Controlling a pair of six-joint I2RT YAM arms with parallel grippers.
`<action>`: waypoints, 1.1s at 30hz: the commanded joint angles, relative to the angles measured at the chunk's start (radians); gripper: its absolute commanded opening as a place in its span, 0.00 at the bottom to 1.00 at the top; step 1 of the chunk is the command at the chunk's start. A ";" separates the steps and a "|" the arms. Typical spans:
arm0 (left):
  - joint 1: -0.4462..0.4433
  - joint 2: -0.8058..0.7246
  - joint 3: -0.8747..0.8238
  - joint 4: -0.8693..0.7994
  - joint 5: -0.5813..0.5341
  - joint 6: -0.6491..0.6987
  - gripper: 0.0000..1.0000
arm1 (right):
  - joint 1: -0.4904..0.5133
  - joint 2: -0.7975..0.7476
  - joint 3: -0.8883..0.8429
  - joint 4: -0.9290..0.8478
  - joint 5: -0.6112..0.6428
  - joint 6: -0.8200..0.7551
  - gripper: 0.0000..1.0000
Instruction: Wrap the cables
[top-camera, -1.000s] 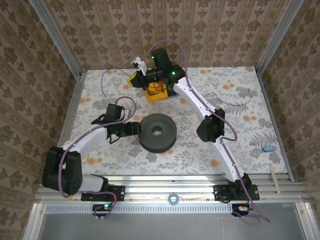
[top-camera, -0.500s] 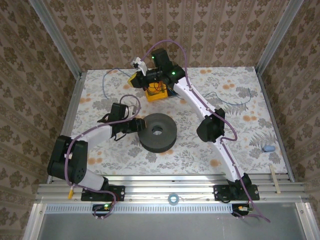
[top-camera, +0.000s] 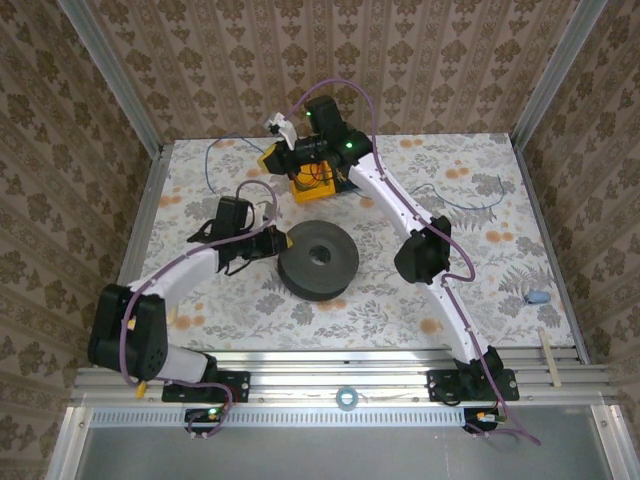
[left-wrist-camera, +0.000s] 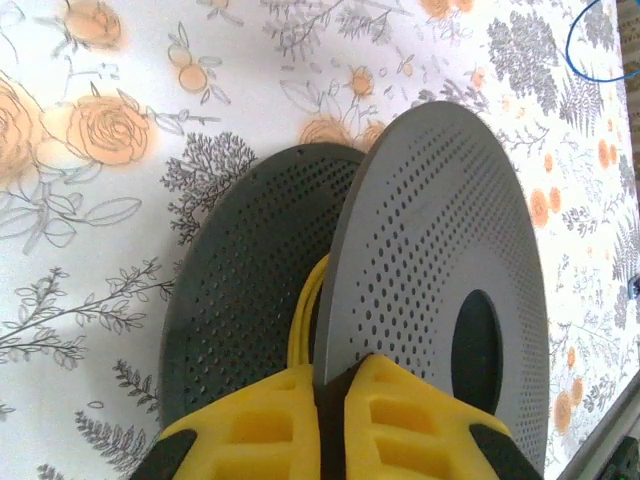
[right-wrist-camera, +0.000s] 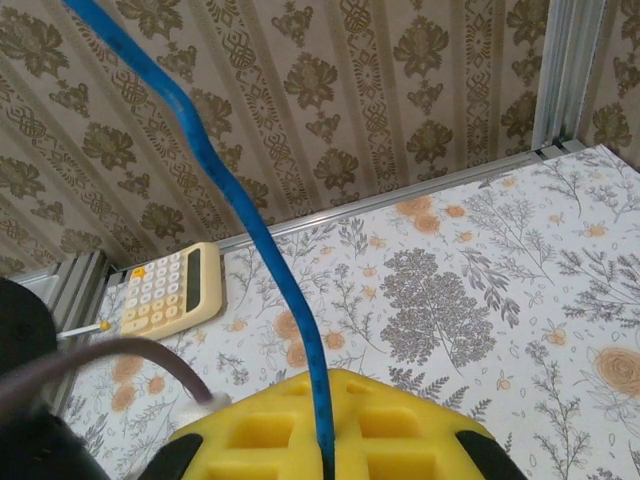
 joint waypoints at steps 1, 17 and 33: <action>0.011 -0.077 0.111 -0.295 -0.197 0.145 0.00 | -0.011 -0.053 -0.016 0.012 0.005 0.030 0.00; -0.024 -0.044 0.456 -0.715 -0.610 0.321 0.00 | -0.068 -0.043 -0.025 0.101 0.205 0.222 0.00; -0.027 0.138 0.625 -0.676 -0.652 0.385 0.00 | -0.089 -0.020 -0.026 0.119 0.227 0.256 0.00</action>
